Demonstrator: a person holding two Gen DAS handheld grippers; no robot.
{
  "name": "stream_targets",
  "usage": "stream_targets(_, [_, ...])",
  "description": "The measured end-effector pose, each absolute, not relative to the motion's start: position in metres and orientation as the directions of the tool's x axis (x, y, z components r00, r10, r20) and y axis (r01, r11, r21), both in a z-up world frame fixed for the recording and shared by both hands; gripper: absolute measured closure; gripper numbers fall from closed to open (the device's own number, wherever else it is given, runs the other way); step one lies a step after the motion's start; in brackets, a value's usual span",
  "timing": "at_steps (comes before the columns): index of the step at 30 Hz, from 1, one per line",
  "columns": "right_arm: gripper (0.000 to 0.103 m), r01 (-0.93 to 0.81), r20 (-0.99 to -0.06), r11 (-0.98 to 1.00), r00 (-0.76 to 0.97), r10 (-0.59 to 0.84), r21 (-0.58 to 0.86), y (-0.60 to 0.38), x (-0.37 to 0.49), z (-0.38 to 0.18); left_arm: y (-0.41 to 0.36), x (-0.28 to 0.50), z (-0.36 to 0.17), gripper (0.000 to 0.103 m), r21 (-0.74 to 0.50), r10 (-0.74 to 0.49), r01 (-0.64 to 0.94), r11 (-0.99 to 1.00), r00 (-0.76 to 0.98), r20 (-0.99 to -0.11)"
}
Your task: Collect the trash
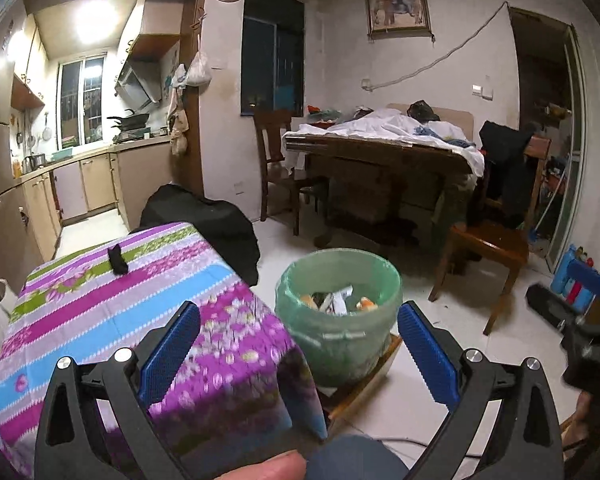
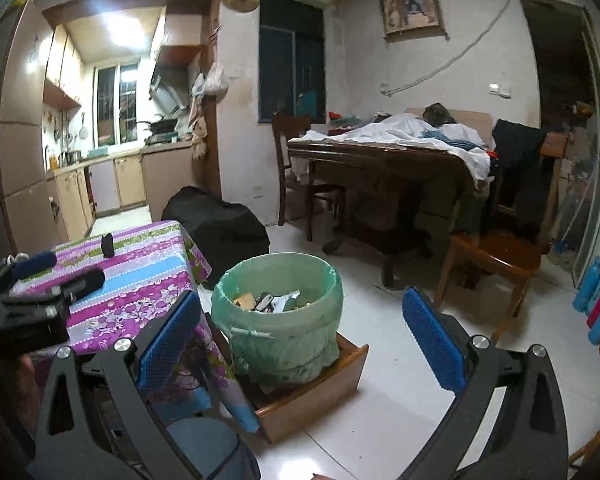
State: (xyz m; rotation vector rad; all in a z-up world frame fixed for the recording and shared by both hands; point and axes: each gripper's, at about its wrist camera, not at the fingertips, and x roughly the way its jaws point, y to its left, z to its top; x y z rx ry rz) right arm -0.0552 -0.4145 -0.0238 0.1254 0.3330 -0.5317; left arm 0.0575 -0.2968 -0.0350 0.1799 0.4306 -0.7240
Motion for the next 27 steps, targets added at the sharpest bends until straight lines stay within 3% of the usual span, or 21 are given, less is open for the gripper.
stream_targets(8, [0.005, 0.508, -0.191, 0.860, 0.850, -0.491, 0.047, -0.393, -0.098, -0.010, -0.270, 0.001, -0.035, 0.005, -0.028, -0.613, 0.661, 0.750, 0.677, -0.408])
stream_targets(16, [0.005, 0.489, -0.195, 0.870, 0.861, -0.470, 0.063, -0.387, -0.103, -0.014, -0.275, -0.015, -0.025, 0.005, -0.005, -0.624, 0.680, 0.734, 0.671, -0.401])
stream_targets(27, [0.005, 0.508, -0.132, 0.858, 0.858, -0.497, 0.072, -0.386, -0.121, -0.009, -0.275, -0.013, -0.017, 0.005, 0.000, -0.618, 0.668, 0.744, 0.688, -0.380])
